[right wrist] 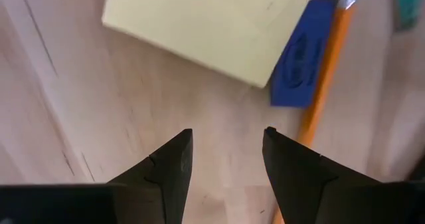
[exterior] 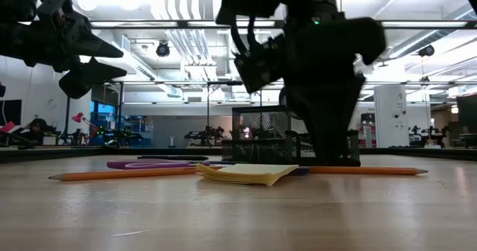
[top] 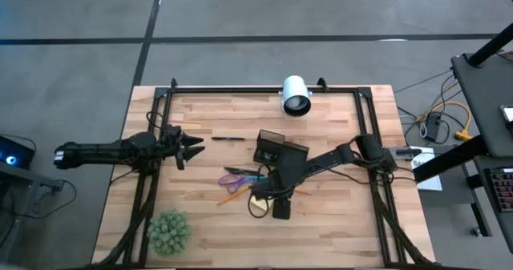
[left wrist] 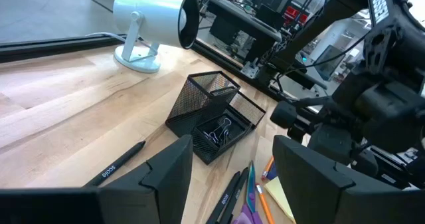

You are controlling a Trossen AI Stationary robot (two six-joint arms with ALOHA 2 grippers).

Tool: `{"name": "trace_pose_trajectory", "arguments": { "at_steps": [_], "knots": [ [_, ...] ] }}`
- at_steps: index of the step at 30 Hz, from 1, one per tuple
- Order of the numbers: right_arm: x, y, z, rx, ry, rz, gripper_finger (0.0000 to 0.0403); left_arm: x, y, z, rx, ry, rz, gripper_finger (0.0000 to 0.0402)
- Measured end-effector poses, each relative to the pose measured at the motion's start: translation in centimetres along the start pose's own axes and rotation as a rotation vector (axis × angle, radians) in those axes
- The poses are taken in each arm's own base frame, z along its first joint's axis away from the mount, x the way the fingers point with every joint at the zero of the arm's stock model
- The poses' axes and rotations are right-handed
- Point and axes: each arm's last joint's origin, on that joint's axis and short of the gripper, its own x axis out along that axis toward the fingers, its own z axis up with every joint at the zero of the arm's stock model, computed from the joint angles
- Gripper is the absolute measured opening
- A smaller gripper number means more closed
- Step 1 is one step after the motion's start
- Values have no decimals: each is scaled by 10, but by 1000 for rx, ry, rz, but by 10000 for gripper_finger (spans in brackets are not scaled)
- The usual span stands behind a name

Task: Pick and place office supplies into organizer
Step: Put the blue eraser into the black mesh organizer

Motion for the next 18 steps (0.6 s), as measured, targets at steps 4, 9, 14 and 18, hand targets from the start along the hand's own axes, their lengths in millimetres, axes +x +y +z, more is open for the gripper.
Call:
{"name": "trace_pose_trajectory", "arguments": {
  "at_steps": [4,9,14,18],
  "knots": [
    [5,-2,-1,7,8,-1,169,0,0,0,0,0,0,195],
    [8,-12,2,27,8,-11,169,0,0,0,0,0,0,195],
    [9,-23,8,29,-23,-19,169,0,0,0,0,1,0,195],
    [9,-28,14,11,-57,-10,169,0,0,0,0,1,1,195]
  ]
}}
